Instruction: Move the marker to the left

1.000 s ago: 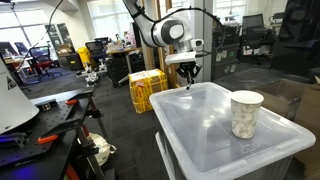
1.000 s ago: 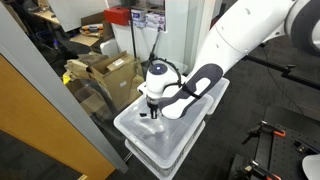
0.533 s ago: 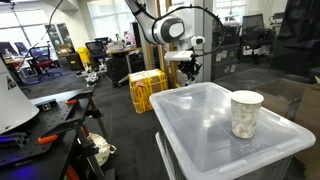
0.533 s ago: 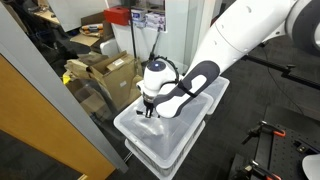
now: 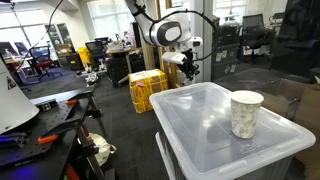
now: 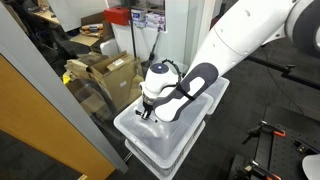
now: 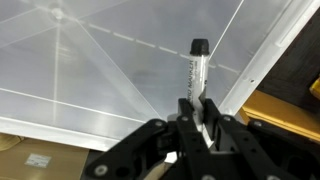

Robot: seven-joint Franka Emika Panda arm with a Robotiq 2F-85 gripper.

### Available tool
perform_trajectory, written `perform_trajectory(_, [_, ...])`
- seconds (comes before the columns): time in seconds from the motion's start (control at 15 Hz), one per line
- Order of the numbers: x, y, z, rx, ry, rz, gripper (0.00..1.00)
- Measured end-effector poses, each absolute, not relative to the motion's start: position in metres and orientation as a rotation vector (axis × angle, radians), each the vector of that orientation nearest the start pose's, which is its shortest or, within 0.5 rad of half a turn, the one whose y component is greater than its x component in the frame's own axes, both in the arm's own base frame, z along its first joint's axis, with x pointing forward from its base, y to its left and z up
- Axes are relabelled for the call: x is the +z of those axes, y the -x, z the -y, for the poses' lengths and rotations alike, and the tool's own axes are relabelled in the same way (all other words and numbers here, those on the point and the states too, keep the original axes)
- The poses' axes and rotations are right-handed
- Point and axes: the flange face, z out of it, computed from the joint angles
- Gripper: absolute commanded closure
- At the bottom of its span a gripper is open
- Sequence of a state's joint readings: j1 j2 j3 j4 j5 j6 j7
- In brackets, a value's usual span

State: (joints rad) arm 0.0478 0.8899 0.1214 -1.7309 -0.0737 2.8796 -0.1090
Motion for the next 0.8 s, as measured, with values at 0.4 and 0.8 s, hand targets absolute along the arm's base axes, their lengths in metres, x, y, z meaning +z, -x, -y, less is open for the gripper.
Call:
perform_trajectory(0.4, [0.0910, -0.6568, -0.1104, -0.393, 3.012, 0.347, 0.34])
perform_trajectory(0.8, [0.0908, -0.6555, -0.1139, -0.404, 3.008, 0.355, 0.15])
